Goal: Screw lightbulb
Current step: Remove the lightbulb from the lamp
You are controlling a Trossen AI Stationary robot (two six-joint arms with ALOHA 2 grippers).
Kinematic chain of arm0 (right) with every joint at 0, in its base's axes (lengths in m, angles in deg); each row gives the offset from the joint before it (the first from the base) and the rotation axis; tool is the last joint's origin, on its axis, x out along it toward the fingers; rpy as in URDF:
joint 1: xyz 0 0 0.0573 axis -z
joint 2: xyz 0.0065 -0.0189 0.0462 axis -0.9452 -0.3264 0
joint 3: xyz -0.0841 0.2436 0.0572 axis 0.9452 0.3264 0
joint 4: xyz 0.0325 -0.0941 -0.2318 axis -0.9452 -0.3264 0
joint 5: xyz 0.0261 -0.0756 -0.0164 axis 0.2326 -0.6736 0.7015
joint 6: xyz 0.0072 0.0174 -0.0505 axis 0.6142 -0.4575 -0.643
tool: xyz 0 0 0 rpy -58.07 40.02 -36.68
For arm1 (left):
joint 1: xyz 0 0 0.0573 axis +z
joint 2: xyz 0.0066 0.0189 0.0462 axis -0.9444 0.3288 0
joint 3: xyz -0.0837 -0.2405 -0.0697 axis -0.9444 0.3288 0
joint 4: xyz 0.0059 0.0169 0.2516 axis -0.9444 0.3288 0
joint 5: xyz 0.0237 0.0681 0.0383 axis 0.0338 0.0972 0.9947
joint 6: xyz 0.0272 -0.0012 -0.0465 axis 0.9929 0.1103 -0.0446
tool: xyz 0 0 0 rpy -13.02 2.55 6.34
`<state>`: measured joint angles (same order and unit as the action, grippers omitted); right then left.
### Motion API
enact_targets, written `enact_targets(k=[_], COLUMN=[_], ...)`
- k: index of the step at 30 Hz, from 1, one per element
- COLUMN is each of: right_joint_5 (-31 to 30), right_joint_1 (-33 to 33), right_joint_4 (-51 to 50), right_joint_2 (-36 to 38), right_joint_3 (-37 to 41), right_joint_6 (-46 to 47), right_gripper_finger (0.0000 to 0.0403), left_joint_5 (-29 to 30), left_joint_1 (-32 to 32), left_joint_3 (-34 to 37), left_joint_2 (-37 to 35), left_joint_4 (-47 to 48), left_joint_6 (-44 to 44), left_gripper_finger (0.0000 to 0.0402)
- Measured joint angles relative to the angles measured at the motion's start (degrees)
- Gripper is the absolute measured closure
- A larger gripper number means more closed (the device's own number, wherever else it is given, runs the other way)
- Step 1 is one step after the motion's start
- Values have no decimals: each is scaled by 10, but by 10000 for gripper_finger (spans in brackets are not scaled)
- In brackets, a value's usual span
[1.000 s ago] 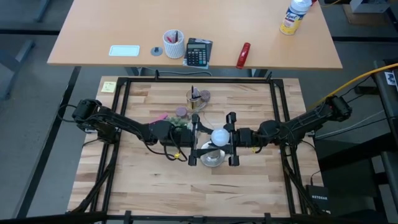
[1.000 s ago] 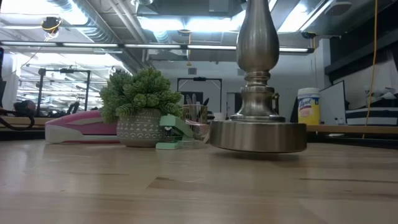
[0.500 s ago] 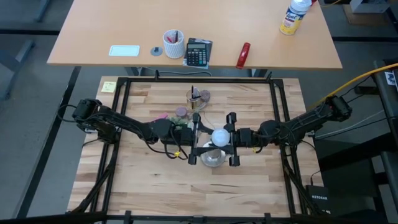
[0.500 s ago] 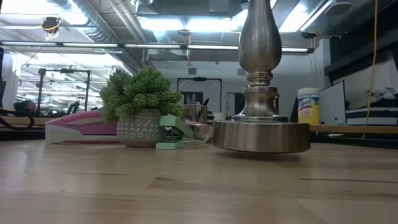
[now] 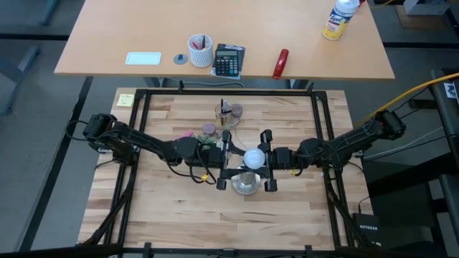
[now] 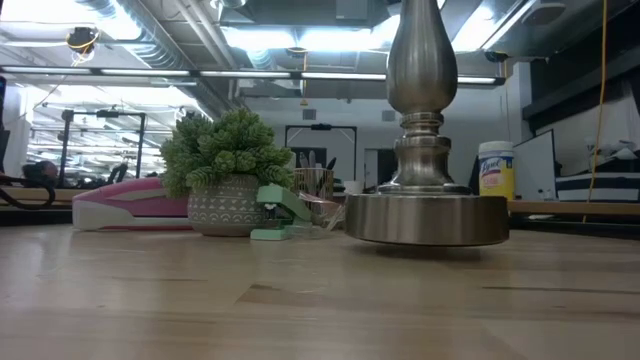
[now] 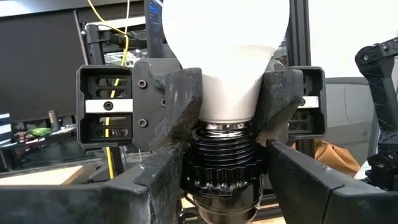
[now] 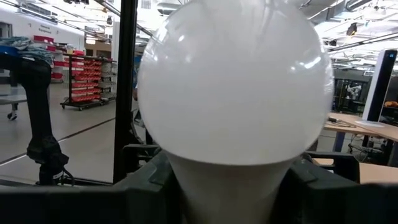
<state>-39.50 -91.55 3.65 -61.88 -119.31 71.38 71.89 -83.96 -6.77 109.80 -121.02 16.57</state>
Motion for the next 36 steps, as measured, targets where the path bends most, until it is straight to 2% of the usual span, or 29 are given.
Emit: enact_targets(k=[5,13,17,22,29,32,36], right_joint_5=[24,133,166,155,121,87,76], right_joint_1=[1,0,0,0,-1,-1,0], right_joint_4=[3,5,5,6,8,8,10], right_joint_2=[0,0,0,0,0,0,0], right_joint_3=[0,0,0,0,-1,-1,-1], right_joint_6=[1,11,14,13,12,12,11], right_gripper_finger=[242,242,243,243,243,243,243], left_joint_5=[-6,-87,-116,-120,-116,-106,-66], left_joint_1=[-2,7,13,16,5,4,3], left_joint_3=[0,0,1,2,2,2,2], left_joint_2=[-8,-14,-14,-14,-14,-14,-14], left_joint_4=[6,17,27,26,15,13,14], left_joint_6=[-20,-68,-78,-66,7,11,2], left_gripper_finger=[196,198,198,197,197,196,186])
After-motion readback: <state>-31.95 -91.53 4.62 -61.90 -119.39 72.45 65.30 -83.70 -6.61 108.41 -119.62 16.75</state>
